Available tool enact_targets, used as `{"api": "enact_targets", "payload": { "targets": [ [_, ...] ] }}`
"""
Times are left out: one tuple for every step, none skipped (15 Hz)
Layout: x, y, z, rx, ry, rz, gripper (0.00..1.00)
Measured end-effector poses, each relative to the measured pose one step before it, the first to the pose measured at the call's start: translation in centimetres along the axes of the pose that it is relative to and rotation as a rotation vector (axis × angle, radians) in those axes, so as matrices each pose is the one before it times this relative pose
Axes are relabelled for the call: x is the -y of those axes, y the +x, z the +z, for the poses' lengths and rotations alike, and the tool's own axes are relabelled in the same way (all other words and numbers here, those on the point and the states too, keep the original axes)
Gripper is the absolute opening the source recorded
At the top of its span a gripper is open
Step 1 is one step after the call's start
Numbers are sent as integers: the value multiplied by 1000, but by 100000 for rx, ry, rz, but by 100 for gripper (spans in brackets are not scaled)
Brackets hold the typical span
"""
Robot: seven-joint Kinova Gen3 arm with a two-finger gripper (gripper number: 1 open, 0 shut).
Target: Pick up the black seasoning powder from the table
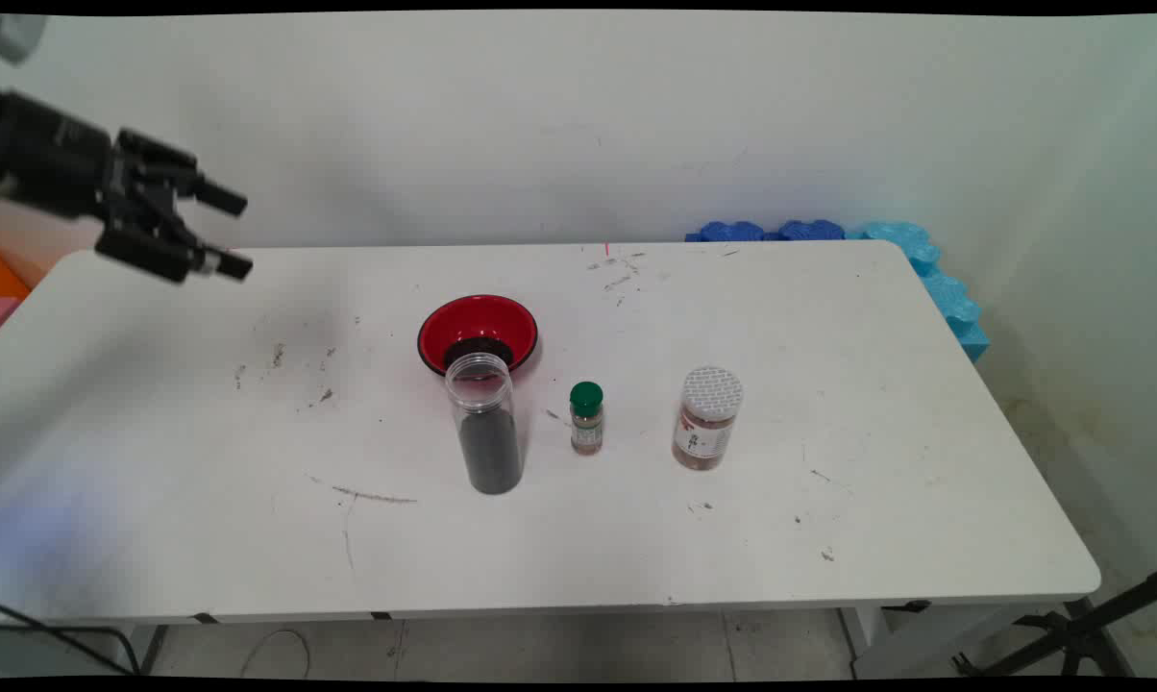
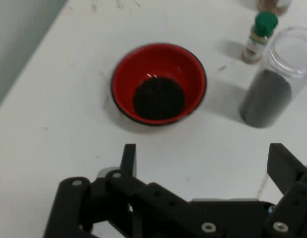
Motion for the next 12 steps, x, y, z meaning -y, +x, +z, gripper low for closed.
{"api": "enact_targets", "payload": {
  "targets": [
    [-475, -751, 448, 168, -788, -692, 100],
    [-332, -477, 356, 191, -571, -381, 100],
    [-456, -650, 576, 113, -744, -560, 100],
    [-533, -680, 758, 52, -817, -505, 100],
    [-495, -544, 845, -107, -742, -357, 100],
    [-403, -415, 747, -142, -615, -355, 100],
    [-399, -405, 929, -123, -763, -452, 100],
    [-359, -319, 1020, -192, -821, -45, 100],
    [-256, -223, 884, -222, -649, 344, 100],
    [-268, -225, 1058, -226, -684, 868, 100],
    [-312, -180, 1064, -268, -1014, 1069, 100],
    [-243, -106, 887, -410, -871, 914, 100]
  ]
}}
